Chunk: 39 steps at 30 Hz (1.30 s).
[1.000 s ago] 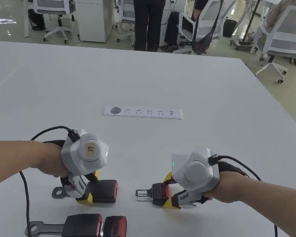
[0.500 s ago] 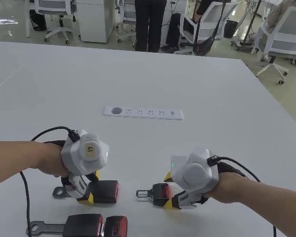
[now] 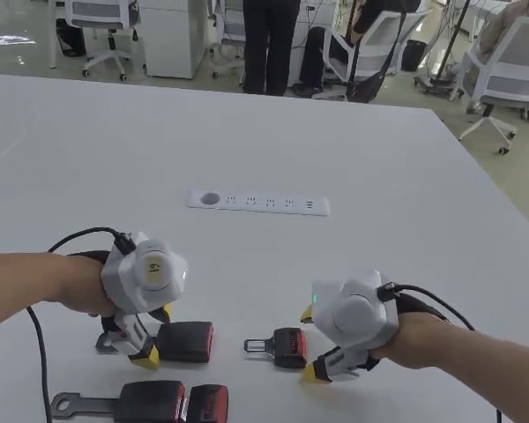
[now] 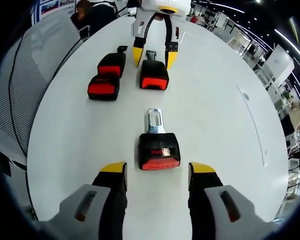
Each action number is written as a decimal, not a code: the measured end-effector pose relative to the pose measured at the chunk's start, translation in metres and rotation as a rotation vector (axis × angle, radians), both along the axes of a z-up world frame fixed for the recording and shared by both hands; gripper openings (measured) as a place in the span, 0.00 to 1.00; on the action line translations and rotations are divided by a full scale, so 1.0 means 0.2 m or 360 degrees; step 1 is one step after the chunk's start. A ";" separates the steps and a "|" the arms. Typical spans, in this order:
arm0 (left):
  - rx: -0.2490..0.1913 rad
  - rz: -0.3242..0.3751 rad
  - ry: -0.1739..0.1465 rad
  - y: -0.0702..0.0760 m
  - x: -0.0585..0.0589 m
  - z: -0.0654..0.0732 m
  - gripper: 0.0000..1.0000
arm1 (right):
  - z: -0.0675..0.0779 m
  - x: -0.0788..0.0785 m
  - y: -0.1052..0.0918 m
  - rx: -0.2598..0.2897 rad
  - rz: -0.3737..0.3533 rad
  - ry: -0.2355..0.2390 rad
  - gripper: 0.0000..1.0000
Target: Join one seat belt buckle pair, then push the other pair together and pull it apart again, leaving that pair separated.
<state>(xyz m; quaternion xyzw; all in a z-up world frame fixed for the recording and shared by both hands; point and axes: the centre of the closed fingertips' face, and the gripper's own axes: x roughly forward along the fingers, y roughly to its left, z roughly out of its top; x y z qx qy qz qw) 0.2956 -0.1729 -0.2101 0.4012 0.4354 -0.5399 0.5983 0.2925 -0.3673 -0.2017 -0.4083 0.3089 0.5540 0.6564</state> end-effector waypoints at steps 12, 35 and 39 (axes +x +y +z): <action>-0.0112 0.0208 0.0011 0.15 -0.06 0.04 0.43 | 0.04 -0.06 -0.09 0.0059 -0.0089 0.0008 0.54; -0.0711 0.0803 -0.0113 0.41 -0.24 0.17 0.57 | 0.08 -0.22 -0.18 0.0364 -0.0399 0.0004 0.68; -0.0794 0.0868 -0.0143 0.39 -0.32 0.19 0.60 | 0.11 -0.24 -0.18 0.0451 -0.0501 0.0008 0.71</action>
